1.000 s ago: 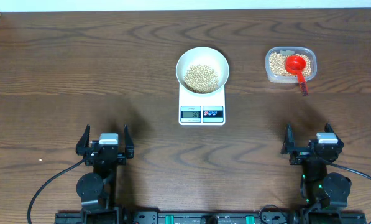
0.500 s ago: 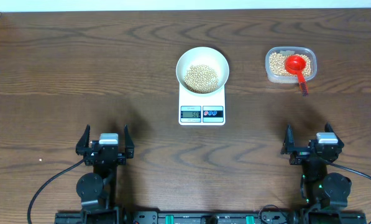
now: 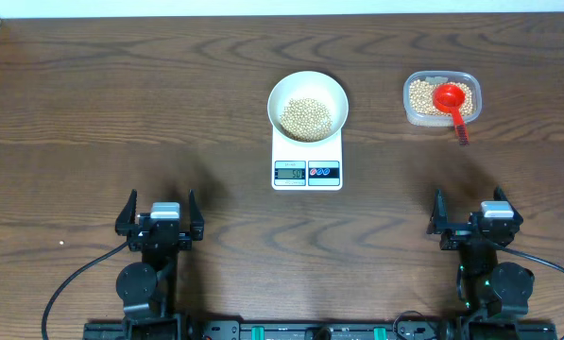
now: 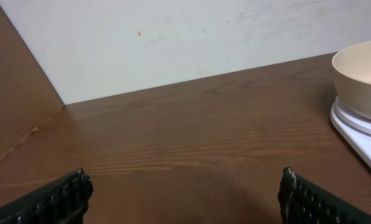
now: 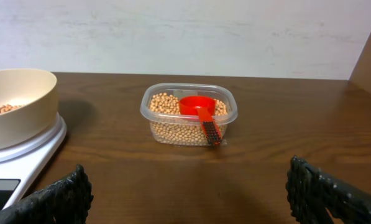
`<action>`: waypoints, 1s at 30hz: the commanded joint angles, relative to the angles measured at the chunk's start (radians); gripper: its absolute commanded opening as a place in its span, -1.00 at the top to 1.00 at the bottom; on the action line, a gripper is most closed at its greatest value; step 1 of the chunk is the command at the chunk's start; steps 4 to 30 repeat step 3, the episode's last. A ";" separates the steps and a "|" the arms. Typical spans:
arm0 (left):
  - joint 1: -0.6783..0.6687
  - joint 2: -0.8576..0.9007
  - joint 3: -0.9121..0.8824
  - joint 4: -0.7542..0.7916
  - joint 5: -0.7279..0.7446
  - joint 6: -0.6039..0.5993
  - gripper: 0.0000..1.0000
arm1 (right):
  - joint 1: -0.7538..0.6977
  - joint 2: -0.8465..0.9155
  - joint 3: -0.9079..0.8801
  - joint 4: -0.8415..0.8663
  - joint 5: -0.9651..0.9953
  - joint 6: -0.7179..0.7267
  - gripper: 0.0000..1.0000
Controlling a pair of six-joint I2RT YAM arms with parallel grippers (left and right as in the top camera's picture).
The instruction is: Scoop item into bowl and weigh 50g on scale
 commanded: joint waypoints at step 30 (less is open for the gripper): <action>0.005 -0.007 -0.017 -0.035 0.002 -0.010 -0.96 | 0.006 -0.006 -0.005 0.001 0.001 0.006 -0.99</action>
